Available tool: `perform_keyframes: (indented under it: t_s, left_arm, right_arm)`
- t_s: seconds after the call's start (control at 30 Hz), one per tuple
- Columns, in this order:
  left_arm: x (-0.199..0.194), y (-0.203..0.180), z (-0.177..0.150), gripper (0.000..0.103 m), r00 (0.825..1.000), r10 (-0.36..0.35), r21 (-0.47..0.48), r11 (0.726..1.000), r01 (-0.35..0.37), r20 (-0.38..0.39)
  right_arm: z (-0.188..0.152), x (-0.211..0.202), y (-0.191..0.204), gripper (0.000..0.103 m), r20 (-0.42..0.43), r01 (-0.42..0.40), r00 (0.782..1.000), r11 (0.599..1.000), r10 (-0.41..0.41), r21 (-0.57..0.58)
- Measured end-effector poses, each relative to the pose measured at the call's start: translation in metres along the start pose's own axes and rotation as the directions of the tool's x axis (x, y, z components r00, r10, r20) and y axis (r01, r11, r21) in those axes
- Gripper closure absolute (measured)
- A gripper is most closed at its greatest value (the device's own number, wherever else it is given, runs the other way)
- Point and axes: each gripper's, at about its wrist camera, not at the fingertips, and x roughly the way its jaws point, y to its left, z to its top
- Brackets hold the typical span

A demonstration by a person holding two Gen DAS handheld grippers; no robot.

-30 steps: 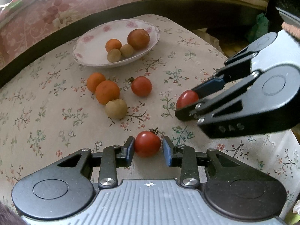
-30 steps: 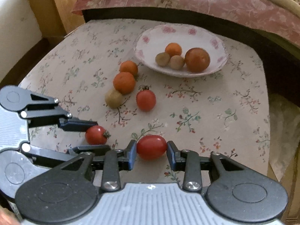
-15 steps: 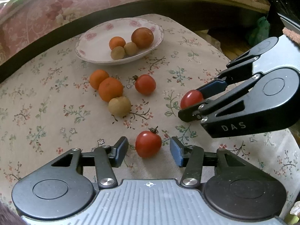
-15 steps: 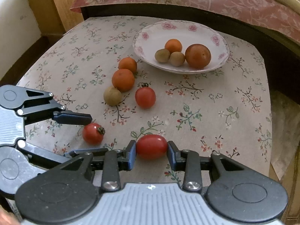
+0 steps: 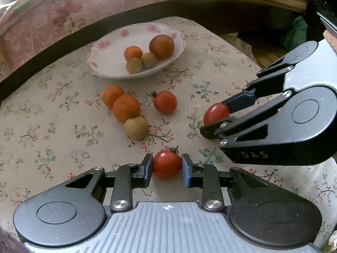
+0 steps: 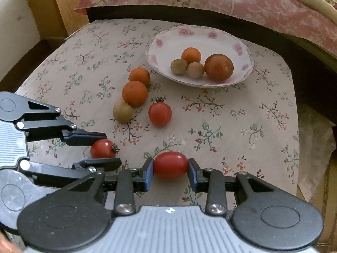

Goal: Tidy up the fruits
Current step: 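Carry both cherry tomatoes toward the white plate with both tools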

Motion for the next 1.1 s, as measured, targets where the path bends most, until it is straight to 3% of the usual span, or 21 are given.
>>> perform_keyframes:
  t_s: [1.1]
  left_arm:
    - [-0.005,0.021,0.027,0.067,0.997,0.047,-0.056,0.997,-0.044,0.056]
  right_arm:
    - [0.025,-0.013,-0.007,0.068,0.077,0.015,0.997,0.999,-0.018,0.049]
